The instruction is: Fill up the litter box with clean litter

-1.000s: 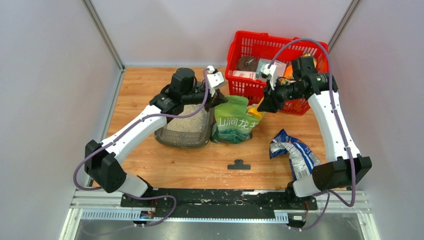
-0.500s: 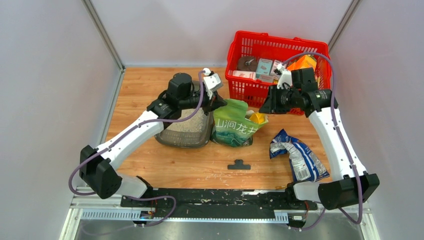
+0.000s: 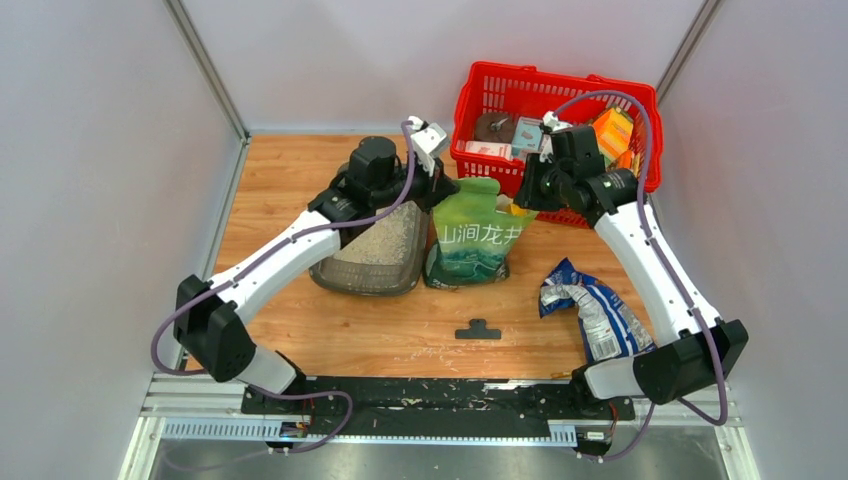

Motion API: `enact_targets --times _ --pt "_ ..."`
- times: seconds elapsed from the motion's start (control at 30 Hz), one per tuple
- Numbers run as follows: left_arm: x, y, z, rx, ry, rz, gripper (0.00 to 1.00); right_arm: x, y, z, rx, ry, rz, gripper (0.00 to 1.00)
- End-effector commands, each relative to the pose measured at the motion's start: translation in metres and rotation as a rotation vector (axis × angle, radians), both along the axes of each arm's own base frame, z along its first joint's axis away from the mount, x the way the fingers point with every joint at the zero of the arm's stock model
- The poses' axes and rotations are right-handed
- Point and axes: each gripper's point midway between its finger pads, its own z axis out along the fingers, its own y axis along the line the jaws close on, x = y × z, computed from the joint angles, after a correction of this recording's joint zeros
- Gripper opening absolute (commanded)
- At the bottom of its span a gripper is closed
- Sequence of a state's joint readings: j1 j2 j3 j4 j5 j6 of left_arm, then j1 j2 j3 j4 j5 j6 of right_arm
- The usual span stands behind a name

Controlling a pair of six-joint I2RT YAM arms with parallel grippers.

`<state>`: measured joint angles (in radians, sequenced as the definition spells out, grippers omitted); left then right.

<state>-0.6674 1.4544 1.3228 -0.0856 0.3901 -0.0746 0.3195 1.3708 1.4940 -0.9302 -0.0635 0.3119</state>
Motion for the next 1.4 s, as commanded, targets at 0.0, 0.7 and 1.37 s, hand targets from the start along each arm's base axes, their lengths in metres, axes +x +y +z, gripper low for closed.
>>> enact_targets --times 0.0,0.7,1.37 --pt "0.006 0.000 0.174 -0.367 -0.357 0.033 0.00 0.028 -0.037 0.021 -0.185 -0.145 -0.102 0.00" --pt "-0.025 0.009 0.095 -0.161 -0.384 -0.092 0.00 -0.011 -0.044 -0.040 -0.180 0.055 -0.052 0.08" --pt "-0.017 -0.005 0.083 -0.217 -0.249 -0.085 0.00 -0.078 0.034 -0.174 0.070 0.308 0.213 0.00"
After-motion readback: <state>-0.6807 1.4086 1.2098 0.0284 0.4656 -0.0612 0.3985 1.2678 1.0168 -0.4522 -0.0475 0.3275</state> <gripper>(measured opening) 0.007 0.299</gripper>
